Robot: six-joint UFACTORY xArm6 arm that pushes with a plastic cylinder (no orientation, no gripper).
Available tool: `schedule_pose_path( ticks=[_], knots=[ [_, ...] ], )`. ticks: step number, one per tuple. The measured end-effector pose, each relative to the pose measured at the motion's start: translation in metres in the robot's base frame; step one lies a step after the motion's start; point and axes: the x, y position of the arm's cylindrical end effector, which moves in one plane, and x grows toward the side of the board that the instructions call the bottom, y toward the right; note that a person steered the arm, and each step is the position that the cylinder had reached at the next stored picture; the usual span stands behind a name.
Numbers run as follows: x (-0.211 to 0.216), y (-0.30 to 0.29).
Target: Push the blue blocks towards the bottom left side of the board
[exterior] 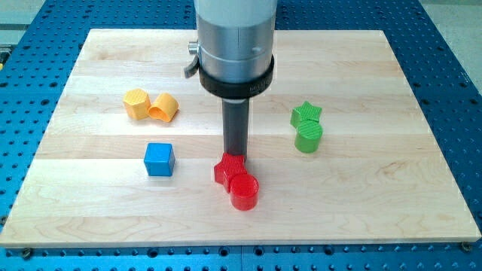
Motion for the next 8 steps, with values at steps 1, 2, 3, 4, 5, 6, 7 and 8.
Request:
schedule_pose_path(
  ticks=[1,2,3,4,5,6,7,8],
  knots=[
    [-0.038,-0.017],
    [-0.084,-0.052],
    [-0.177,-0.021],
    [-0.231,0.032],
    [-0.266,0.048],
    [-0.291,0.029],
    [-0.222,-0.021],
    [-0.151,-0.017]
  ],
)
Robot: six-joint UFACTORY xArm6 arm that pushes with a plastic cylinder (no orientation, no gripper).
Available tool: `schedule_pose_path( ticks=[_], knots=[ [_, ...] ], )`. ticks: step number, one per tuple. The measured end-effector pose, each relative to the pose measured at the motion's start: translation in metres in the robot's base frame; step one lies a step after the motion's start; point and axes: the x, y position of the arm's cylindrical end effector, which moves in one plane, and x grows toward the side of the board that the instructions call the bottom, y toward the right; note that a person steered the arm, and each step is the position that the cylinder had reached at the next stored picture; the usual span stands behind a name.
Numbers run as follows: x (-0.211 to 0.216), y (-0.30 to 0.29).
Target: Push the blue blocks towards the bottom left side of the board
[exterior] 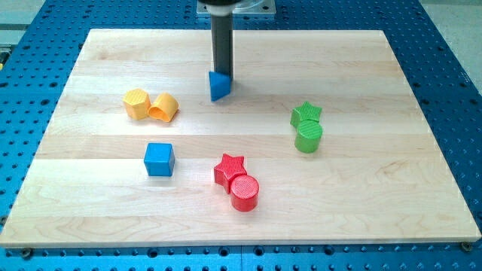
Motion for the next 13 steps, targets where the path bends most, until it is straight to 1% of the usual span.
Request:
schedule_pose_path(
  ticks=[1,2,3,5,6,7,8,9,10,11,12,13],
  knots=[
    [0.012,0.0],
    [0.065,-0.059],
    [0.096,-0.074],
    [0.118,-0.075],
    [0.124,-0.025],
    [0.169,-0.078],
    [0.175,-0.149],
    [0.164,-0.089],
    [0.14,-0.046],
    [0.1,-0.034],
    [0.11,-0.055],
    [0.11,-0.084]
  ],
)
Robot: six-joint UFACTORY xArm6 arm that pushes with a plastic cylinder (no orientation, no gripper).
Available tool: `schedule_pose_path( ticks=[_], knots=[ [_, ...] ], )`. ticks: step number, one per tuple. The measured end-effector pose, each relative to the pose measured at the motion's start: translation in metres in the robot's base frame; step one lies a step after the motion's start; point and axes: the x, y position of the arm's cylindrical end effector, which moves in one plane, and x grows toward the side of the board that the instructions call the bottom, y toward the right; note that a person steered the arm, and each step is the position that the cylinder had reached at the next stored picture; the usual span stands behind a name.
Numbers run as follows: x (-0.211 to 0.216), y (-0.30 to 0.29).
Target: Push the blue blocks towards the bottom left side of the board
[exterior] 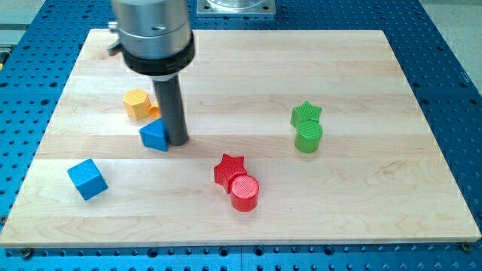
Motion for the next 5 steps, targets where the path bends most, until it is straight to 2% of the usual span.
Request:
schedule_pose_path(
  ticks=[1,2,3,5],
  knots=[
    [-0.021,-0.027],
    [-0.017,-0.051],
    [0.016,-0.046],
    [0.02,-0.07]
  ],
)
